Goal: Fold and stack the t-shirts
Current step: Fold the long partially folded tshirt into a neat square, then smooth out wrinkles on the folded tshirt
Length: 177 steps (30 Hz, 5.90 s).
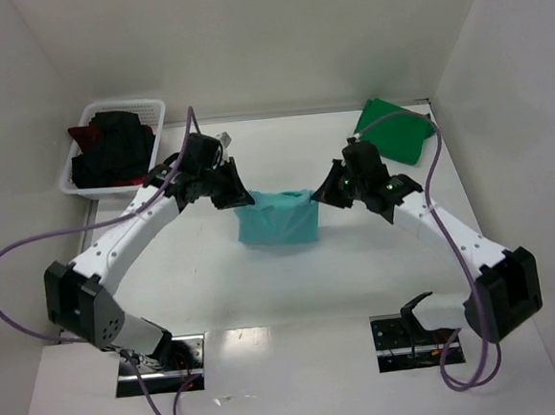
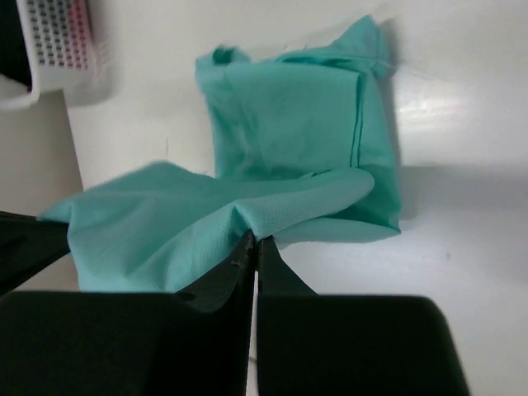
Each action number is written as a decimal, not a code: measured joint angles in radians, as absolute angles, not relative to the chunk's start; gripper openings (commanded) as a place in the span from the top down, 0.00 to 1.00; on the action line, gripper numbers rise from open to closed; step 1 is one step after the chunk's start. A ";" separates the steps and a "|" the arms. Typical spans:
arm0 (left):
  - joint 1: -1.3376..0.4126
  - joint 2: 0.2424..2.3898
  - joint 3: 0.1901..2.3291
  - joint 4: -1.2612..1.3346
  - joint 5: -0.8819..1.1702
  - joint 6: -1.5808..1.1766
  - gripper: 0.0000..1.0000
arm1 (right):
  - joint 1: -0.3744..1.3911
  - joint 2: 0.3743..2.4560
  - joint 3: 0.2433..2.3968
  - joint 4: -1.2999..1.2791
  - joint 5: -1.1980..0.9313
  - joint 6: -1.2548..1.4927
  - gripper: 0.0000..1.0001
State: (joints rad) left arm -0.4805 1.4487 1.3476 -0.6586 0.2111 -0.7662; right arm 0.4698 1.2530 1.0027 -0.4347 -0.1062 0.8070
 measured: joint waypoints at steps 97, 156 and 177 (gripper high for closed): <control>-0.191 1.971 1.247 -0.199 0.312 -0.738 0.89 | 0.467 2.003 1.350 -0.226 -0.271 0.622 0.92; -0.301 1.822 1.065 -0.404 0.318 -0.744 0.99 | 0.396 1.770 1.196 -0.179 -0.164 0.646 0.47; -0.262 1.541 1.266 -0.509 0.370 -0.726 0.27 | 0.407 1.814 1.047 -0.094 -0.199 0.659 0.43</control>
